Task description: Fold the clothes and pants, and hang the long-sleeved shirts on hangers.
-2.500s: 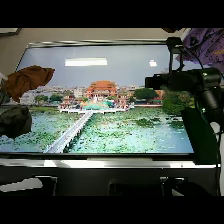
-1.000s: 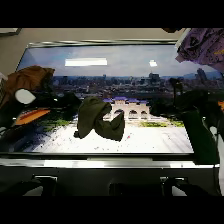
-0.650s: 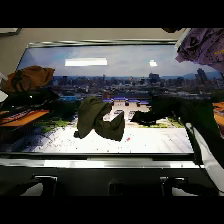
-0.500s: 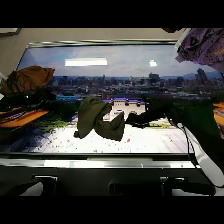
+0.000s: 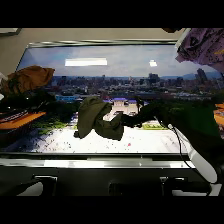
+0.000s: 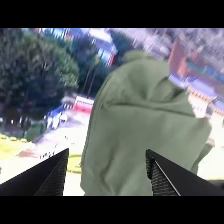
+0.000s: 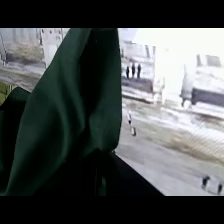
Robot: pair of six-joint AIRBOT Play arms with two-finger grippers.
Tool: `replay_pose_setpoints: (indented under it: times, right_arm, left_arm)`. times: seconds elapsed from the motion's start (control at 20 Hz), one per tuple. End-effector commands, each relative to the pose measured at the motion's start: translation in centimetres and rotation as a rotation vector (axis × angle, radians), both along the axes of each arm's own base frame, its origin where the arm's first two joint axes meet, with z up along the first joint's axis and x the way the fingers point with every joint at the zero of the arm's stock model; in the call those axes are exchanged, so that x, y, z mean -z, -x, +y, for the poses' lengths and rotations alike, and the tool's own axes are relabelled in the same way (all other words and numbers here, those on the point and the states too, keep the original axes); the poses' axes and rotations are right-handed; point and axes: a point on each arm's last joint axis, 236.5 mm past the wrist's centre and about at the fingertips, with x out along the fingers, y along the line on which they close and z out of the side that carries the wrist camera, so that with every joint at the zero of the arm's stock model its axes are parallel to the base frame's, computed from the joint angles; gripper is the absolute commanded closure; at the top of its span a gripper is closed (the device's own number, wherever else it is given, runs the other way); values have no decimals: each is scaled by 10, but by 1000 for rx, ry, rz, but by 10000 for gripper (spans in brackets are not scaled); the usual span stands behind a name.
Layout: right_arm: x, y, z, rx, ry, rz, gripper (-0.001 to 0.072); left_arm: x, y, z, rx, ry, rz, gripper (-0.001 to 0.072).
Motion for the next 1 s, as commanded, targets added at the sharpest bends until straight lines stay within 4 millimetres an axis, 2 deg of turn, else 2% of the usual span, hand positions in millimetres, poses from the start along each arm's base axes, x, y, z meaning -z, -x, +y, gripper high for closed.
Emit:
replay_pose_setpoints:
  times: [0.0, 0.15, 0.35, 0.55, 0.7, 0.75, 0.8, 0.85, 0.9, 0.95]
  right_arm:
    - [-16, -9, -6, 19, 7, -53, 687]
    - [-34, -8, -8, 8, 10, -88, 687]
    - [-42, 1, -6, -16, -1, -73, 687]
    - [-43, 7, -4, -32, -6, -50, 687]
    - [-55, 5, -4, -28, -13, -83, 687]
    - [-59, 4, -4, -23, -17, -94, 687]
    - [-65, 3, -4, -21, -21, -106, 687]
    - [-70, 3, -4, -15, -24, -115, 687]
    - [-75, 2, -5, -11, -26, -129, 687]
    - [-81, 0, -6, -8, -24, -152, 687]
  left_arm:
    - [35, 10, -12, 63, 18, 99, 189]
    - [76, 14, -35, 160, 30, 176, 189]
    - [110, 13, -78, 267, 69, 200, 189]
    - [138, 17, -98, 302, 57, 241, 189]
    - [154, 21, -107, 317, 52, 267, 190]
    - [157, 21, -108, 317, 49, 268, 219]
    - [158, 20, -108, 313, 47, 267, 371]
    - [159, 20, -108, 312, 47, 267, 589]
    - [158, 19, -107, 313, 47, 266, 689]
    - [154, 19, -108, 319, 49, 263, 690]
